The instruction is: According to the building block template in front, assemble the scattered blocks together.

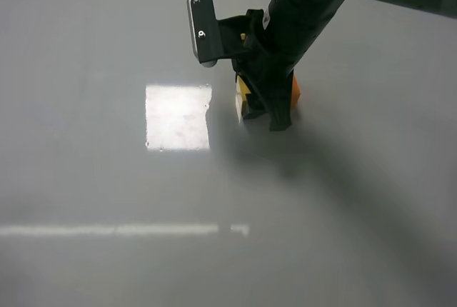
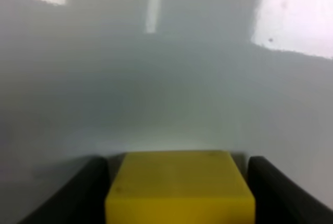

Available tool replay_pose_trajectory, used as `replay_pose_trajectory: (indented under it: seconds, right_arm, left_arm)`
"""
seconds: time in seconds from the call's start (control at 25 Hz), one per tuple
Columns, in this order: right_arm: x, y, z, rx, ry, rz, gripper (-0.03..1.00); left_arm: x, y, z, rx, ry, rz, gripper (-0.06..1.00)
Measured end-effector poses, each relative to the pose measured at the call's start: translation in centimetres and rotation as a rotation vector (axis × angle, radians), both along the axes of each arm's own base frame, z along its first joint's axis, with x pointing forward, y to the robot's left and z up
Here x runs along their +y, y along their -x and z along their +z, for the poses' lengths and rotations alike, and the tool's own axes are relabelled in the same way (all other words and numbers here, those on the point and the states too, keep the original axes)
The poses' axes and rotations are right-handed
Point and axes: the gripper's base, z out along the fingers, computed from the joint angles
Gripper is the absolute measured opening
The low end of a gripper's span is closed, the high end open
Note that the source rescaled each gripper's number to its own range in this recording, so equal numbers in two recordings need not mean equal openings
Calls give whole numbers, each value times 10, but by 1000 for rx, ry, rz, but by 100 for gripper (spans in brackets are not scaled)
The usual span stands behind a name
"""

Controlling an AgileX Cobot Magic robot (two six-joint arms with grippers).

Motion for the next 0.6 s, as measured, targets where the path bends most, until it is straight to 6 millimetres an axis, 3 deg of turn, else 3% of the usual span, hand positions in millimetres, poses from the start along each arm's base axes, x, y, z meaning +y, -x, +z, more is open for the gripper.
replay_pose_trajectory:
  seconds: [0.6]
  right_arm:
    - [-11, 8, 11, 19, -7, -54, 42]
  left_arm:
    - [0, 0, 0, 0, 0, 0, 77]
